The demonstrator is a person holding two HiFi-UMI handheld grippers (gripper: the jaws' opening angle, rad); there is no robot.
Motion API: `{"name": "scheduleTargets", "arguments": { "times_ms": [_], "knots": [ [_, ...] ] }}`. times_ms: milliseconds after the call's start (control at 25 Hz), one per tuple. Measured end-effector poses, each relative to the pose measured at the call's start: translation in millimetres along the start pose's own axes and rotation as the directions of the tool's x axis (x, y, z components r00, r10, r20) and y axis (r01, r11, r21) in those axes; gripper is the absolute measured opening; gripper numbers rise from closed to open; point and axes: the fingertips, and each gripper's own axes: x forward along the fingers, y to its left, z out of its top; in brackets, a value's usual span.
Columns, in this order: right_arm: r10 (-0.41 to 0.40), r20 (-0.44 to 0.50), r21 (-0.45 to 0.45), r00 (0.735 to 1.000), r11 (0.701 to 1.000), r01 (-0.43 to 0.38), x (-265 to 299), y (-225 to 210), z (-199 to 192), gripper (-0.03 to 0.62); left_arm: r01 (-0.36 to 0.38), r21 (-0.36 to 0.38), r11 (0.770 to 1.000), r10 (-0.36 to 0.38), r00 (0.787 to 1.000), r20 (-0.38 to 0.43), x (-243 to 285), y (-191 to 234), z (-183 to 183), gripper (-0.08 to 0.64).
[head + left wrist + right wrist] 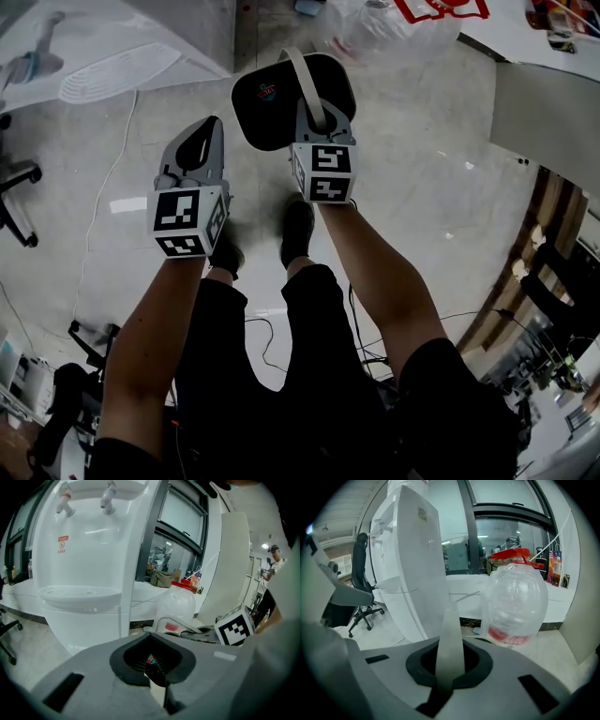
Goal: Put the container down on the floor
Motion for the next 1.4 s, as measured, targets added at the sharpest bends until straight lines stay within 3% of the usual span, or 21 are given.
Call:
{"name": "scheduleTargets", "arguments": {
  "times_ms": [280,880,960,1000,1400],
  "knots": [
    [0.020,-0.052,-0.048,0.998,0.999,-0.023,-7,7,-17,0.011,0.010,-0.005,1.000,-0.010,1.000,-0.016,-7,-12,-6,0.012],
    [0.047,-0.120,-0.034,0.992,0.998,-0.052,-16,14,-34,0.016,-0.003,-0.033,0.999,0.001,0.998,-0.058,-19,-21,-20,0.012],
    [0.046,-0.131,-0.040,0.990,0.998,-0.051,-18,12,-36,0.106,-0.013,-0.027,1.000,0.011,0.998,-0.066,-21,-20,-19,0.012],
    [0.046,-0.136,-0.040,0.990,0.998,-0.052,-20,12,-37,0.118,-0.015,-0.027,1.000,0.013,0.997,-0.071,-22,-21,-19,0.012],
    [0.066,-0.122,-0.022,0.990,0.997,-0.069,-63,11,-20,0.172,-0.018,-0.009,1.000,0.017,0.997,-0.074,-52,-32,-6,0.012]
  ]
}}
